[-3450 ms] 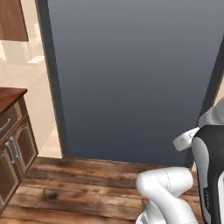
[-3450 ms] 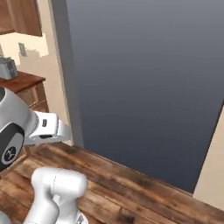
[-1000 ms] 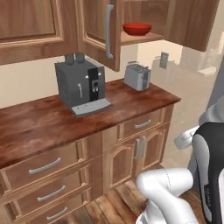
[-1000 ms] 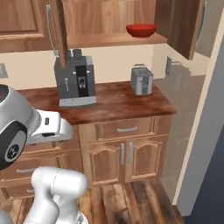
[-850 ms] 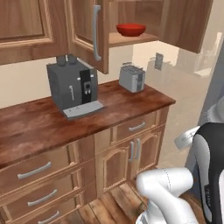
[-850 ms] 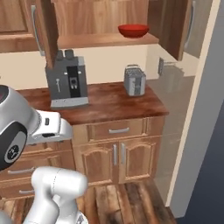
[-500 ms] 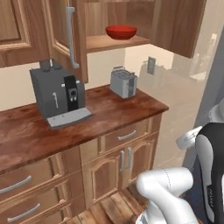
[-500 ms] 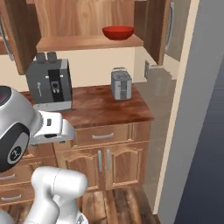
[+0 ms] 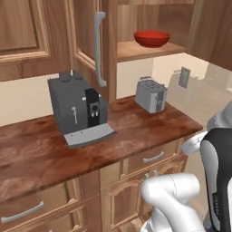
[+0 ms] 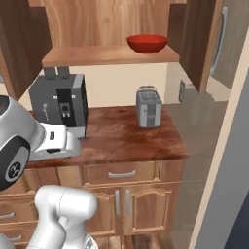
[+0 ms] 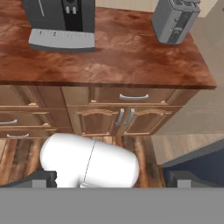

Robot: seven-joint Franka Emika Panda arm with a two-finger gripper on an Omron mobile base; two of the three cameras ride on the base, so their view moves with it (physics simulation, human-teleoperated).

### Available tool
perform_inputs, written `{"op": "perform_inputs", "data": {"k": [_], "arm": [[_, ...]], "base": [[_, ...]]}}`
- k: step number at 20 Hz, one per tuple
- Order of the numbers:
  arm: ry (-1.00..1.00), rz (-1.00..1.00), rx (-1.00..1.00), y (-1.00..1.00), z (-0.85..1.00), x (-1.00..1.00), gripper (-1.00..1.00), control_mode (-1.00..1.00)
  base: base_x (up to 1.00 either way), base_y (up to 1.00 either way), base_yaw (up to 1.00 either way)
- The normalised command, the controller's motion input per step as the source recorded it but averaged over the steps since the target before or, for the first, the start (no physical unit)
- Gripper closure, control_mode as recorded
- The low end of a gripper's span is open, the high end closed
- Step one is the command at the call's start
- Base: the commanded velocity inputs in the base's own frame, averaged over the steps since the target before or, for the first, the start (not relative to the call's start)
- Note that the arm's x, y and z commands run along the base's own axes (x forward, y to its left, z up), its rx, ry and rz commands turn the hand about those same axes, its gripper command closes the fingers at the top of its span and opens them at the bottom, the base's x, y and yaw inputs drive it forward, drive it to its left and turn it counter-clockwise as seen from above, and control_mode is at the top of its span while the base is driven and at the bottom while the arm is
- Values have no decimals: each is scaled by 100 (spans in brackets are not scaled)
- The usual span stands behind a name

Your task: Move the bowls from the cabinet to the plates on the dining table.

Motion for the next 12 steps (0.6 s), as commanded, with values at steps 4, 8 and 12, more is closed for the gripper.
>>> {"op": "perform_inputs", "data": {"k": [4, 8, 12], "arm": [[0, 0, 0, 0, 0, 0, -100, 100], [0, 0, 0, 0, 0, 0, -100, 100], [0, 0, 0, 0, 0, 0, -100, 100]], "base": [[43, -55, 15], [31, -52, 9], [44, -17, 5]]}}
